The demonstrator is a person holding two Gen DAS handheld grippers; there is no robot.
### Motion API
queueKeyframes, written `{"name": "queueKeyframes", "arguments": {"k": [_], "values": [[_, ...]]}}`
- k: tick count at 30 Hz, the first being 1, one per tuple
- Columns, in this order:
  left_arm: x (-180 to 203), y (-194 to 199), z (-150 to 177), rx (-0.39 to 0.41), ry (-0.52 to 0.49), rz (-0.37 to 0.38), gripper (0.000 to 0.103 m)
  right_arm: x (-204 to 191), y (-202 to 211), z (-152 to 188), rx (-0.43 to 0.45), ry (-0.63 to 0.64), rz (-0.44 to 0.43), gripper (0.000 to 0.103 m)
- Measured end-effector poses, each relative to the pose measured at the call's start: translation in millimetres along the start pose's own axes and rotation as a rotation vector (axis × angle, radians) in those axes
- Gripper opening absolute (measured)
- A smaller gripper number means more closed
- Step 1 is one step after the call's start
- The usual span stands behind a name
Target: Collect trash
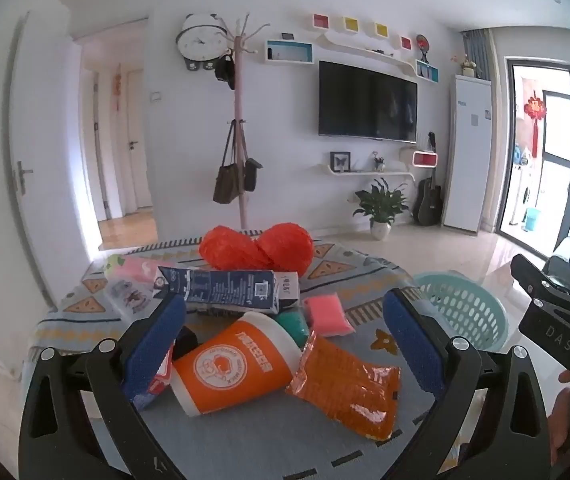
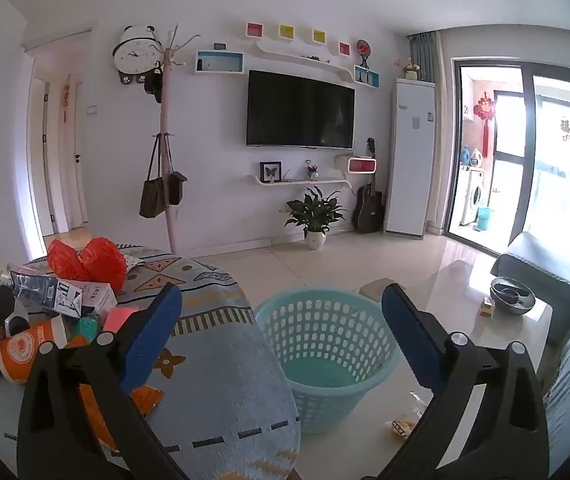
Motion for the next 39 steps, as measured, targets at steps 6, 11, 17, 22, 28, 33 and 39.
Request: {"name": "queueKeyframes", "arguments": {"k": [6,11,17,22,28,33,39], "values": [[3,6,-2,0.012,0.004,0.001,0.096,-2,2,-1,0.012,-0.008,-0.002,0.095],[3,11,-3,0.017,0.007,0.005,0.096,10,2,0,0.014,-0.021,-0.009,0.095],[1,19,-4,0.025,0.014,-0.002,0.096,6,6,-1,0.011,-0.031,-0.011,0.095],[0,20,-5,0.026,0.014,-0.004,0.096,7,8,-1,0.012,-0.036,-0.022,0.095],[-3,23,-6,0.027,0.020,-0.007,0.096,1,11,-2,0.019,-0.025,-0.029,0.095],[-6,25,-6,0.029,0.025,-0.008,0.096,-1,10,-2,0.017,-0.022,-0.034,0.095],[-7,25,-5,0.030,0.026,-0.009,0.096,-4,13,0,0.018,-0.014,-0.041,0.095]]}}
Point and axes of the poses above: each gripper's, at about its wrist camera, not at the fingertips, and y roughly against the way its jaws point, x to its right, z to its underside, the point moved 9 cm from there along -y, roughly the way its jaws point, and after that the axes turned 7 degrees about -x, right-handed, at the moved point
